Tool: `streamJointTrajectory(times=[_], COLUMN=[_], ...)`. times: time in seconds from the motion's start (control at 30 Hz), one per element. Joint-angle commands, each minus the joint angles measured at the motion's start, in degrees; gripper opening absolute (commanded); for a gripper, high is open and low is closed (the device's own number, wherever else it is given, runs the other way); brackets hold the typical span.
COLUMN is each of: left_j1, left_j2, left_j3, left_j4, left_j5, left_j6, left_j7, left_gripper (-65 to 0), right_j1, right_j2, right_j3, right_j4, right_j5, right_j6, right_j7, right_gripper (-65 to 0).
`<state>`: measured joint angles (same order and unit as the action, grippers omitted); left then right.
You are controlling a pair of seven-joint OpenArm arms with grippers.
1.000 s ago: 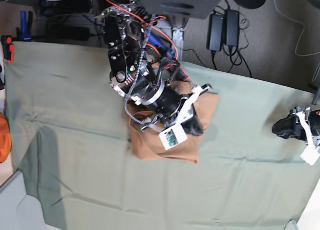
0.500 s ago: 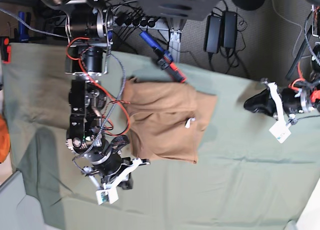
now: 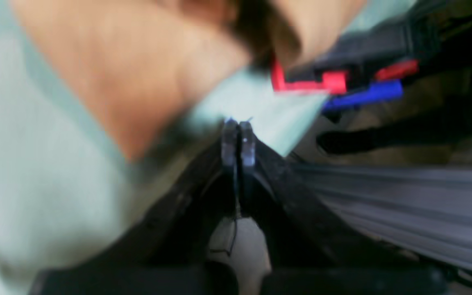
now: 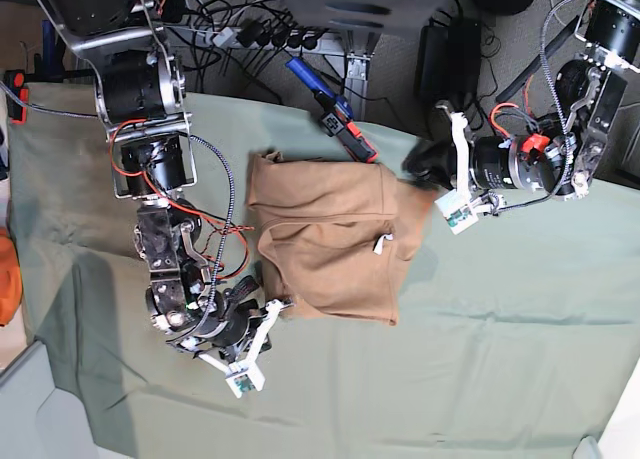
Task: Fold the T-shirt properly
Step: 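Pinch opposite sides of the folded shirt with both grippers and rotate it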
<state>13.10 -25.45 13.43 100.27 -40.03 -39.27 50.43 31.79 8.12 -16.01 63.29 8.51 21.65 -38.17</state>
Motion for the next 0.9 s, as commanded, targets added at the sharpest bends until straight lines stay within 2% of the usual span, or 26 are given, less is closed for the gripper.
streamJointTrajectory(times=[0.0, 0.1, 0.27, 0.53, 0.67, 0.87], left_j1=[-0.76, -0.90, -3.23, -7.39, -10.01, -16.37], left_j2=[0.00, 1.05, 1.01, 1.03, 0.94, 0.81], left_j3=[-0.37, -0.37, -0.37, -0.37, -0.37, -0.37], left_j4=[0.87, 0.85, -0.13, -9.42, -14.19, -21.57], left_j5=[-0.48, 0.87, 7.37, 7.74, 8.17, 8.98], left_j6=[-0.73, -0.73, -0.73, -0.73, -0.73, -0.73], left_j7=[-0.94, -2.58, -10.36, -11.28, -11.34, -13.70], left_gripper=[-65.0, -65.0, -65.0, -65.0, -65.0, -65.0], right_j1=[1.97, 1.92, 1.99, 1.99, 1.99, 1.77], right_j2=[-0.02, -0.02, -0.02, 0.07, 2.03, 6.27], right_j3=[-0.76, -3.54, -5.35, -5.35, -5.35, -5.35], right_j4=[0.42, -0.44, -0.46, -0.46, -0.44, 0.17], right_j5=[0.31, 0.28, 0.96, 3.08, 5.18, 11.50], right_j6=[4.81, 4.81, 4.85, 5.81, 5.81, 5.86], right_j7=[0.92, 0.09, -0.35, -2.40, -3.67, -7.10], right_gripper=[-65.0, -65.0, -65.0, -65.0, -65.0, -65.0])
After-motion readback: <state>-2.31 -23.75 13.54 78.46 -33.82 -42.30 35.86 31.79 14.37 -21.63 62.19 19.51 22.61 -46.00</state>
